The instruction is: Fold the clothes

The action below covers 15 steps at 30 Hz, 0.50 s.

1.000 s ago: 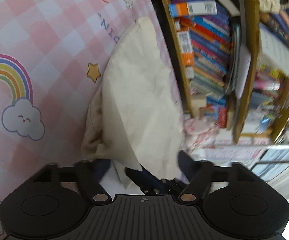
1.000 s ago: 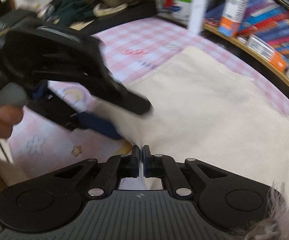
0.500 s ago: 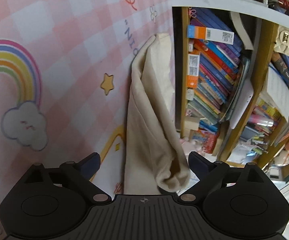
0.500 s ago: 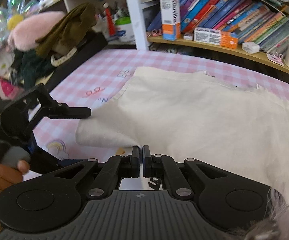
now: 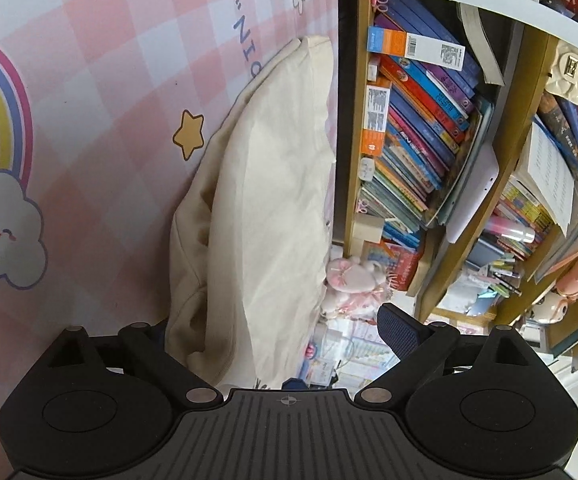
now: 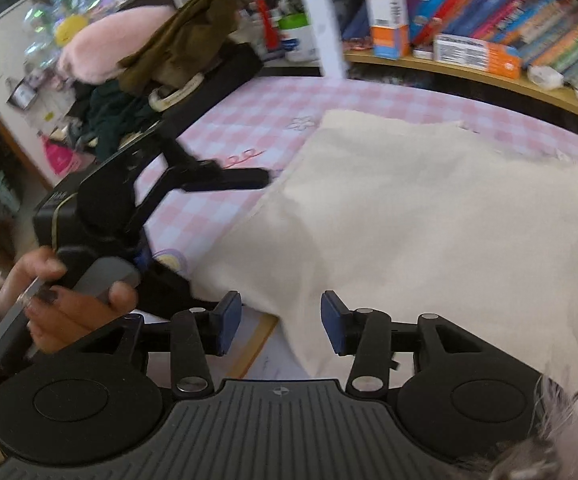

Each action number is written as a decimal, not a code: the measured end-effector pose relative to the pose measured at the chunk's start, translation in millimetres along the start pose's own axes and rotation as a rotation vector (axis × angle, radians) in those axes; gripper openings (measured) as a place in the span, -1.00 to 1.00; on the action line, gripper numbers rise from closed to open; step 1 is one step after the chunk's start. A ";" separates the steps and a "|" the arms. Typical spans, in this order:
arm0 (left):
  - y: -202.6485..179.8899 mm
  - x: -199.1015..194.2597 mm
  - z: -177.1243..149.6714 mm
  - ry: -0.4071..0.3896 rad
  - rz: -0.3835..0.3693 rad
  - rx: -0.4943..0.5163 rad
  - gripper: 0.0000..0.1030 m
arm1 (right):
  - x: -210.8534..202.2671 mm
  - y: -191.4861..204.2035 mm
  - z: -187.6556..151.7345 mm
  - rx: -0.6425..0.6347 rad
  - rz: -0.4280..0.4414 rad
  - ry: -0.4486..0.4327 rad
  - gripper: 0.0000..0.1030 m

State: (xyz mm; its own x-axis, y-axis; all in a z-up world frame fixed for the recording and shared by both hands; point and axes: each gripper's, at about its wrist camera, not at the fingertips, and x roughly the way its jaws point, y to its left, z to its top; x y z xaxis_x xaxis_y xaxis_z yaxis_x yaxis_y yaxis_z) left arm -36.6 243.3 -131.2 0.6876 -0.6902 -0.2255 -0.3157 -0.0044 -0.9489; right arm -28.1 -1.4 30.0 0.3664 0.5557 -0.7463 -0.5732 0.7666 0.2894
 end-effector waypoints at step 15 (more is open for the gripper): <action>1.7 -0.9 -3.5 0.009 -0.009 0.020 0.88 | -6.9 -36.8 -5.5 0.205 -0.216 -0.007 0.41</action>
State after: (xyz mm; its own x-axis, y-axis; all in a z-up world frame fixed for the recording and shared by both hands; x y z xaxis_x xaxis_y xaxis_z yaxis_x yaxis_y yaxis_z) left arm -40.1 241.3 -131.8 0.6846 -0.6964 -0.2155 -0.2967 0.0038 -0.9550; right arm -13.6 -35.3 21.2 0.4696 0.3740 -0.7998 -0.3213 0.9161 0.2397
